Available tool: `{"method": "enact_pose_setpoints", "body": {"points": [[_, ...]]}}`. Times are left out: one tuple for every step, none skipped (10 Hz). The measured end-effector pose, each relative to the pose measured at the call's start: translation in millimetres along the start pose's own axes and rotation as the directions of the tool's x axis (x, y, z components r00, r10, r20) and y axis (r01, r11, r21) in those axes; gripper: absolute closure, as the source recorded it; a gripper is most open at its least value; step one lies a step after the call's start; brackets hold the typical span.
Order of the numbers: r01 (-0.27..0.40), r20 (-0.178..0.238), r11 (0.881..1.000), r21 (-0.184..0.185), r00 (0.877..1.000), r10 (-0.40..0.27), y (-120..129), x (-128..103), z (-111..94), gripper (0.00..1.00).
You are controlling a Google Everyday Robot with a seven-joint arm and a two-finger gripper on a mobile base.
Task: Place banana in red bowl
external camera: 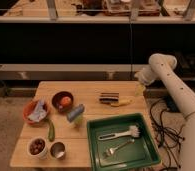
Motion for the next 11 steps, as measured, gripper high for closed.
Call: {"method": "enact_pose_setpoints", "body": {"points": [[-0.003,0.019,1.0,-0.005,1.0,0.003,3,1,8,0.2],[0.001,0.021,1.0,-0.014,1.0,-0.001,7,-2,18,0.2],[0.008,0.023,1.0,-0.03,1.0,-0.007,13,-8,30,0.2],[0.01,0.022,0.999,-0.039,1.0,-0.009,17,-8,35,0.2],[0.012,0.023,0.998,-0.054,1.0,-0.01,24,-7,44,0.2],[0.012,0.025,0.998,-0.064,1.0,-0.01,28,-7,48,0.2],[0.012,0.03,0.997,-0.077,1.0,-0.01,32,-6,53,0.2],[0.012,0.034,0.996,-0.088,0.999,-0.009,35,-5,58,0.2],[0.012,0.038,0.995,-0.103,0.999,-0.008,39,-4,62,0.2],[0.014,0.039,0.993,-0.118,0.999,-0.009,44,-3,66,0.2],[0.015,0.039,0.992,-0.127,0.999,-0.01,48,-2,68,0.2]]}}
